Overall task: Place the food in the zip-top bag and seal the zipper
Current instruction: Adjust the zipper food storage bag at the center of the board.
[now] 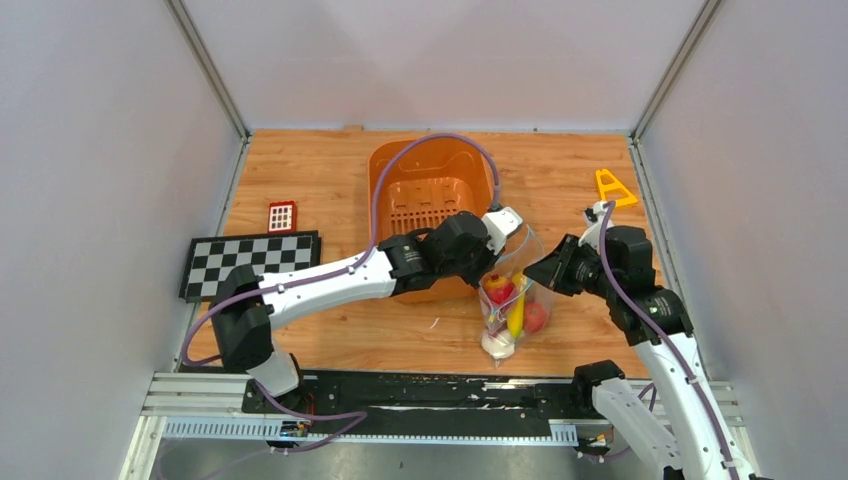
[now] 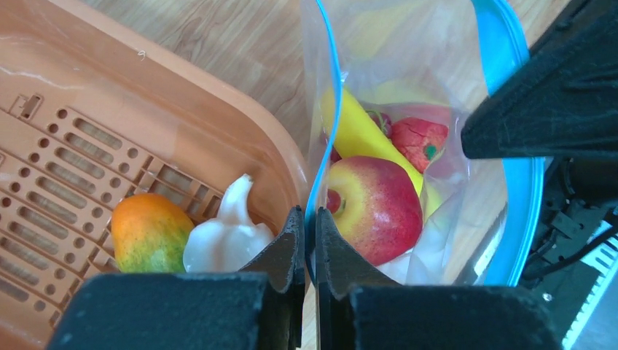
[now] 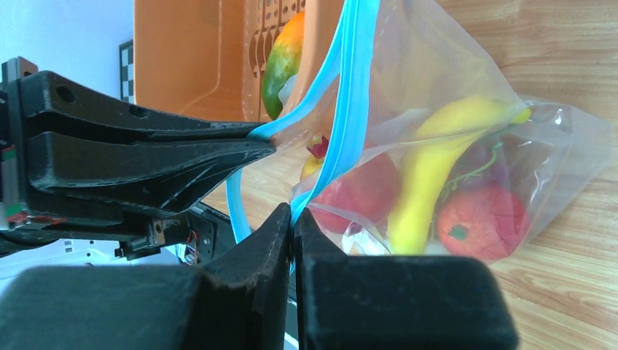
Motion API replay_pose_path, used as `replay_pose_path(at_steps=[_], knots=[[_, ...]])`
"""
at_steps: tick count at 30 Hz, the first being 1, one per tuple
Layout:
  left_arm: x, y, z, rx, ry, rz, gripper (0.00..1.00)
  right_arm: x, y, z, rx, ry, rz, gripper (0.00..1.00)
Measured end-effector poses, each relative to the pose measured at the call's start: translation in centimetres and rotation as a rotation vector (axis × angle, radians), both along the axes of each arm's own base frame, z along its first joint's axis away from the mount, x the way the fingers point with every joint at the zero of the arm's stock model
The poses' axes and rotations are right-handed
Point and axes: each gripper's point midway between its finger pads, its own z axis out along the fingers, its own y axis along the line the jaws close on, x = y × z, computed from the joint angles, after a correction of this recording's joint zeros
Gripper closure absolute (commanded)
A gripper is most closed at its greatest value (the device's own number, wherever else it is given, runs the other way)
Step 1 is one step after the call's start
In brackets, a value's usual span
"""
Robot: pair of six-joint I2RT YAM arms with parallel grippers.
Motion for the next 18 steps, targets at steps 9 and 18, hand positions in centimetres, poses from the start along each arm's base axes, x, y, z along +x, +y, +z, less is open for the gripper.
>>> replay_pose_path(at_steps=[9,18], knots=[[1.1,-0.9,-1.3,0.025,-0.006,0.031,0.81,0.9,0.1,-1.5,-0.060,0.062,0.040,0.74],[1.2,-0.9,-1.2,0.017,-0.012,0.032,0.91,0.1,0.2,-1.3,-0.048,0.064,0.054,0.70]])
